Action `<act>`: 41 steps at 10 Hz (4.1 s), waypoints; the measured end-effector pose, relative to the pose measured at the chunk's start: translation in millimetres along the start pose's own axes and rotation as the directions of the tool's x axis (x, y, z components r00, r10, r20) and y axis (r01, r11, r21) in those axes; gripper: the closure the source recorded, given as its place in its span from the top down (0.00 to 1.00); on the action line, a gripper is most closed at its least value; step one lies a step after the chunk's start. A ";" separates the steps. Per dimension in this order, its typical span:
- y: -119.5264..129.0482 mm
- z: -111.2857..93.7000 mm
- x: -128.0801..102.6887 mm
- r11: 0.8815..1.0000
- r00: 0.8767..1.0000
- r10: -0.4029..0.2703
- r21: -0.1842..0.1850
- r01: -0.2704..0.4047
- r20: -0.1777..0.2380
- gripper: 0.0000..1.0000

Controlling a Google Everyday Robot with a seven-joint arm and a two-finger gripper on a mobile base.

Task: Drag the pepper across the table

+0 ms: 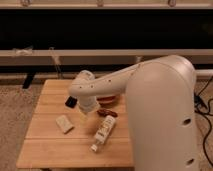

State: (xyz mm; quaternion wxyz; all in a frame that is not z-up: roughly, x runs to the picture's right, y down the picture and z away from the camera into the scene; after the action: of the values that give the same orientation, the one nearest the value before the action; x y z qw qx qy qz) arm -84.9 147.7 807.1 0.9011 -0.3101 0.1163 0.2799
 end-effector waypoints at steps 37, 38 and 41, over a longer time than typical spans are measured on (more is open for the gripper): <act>-4.4 25.3 -126.2 0.939 0.936 -0.345 0.041 0.343 0.076 0.00; -1.8 24.2 -132.2 0.933 0.930 -0.359 0.044 0.356 0.080 0.00; 14.3 19.9 -152.3 0.912 0.908 -0.409 0.051 0.406 0.093 0.05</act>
State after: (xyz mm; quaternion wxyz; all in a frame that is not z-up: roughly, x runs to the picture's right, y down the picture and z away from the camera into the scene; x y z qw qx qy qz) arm -216.8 103.6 873.9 0.9490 -0.2991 0.0070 0.0993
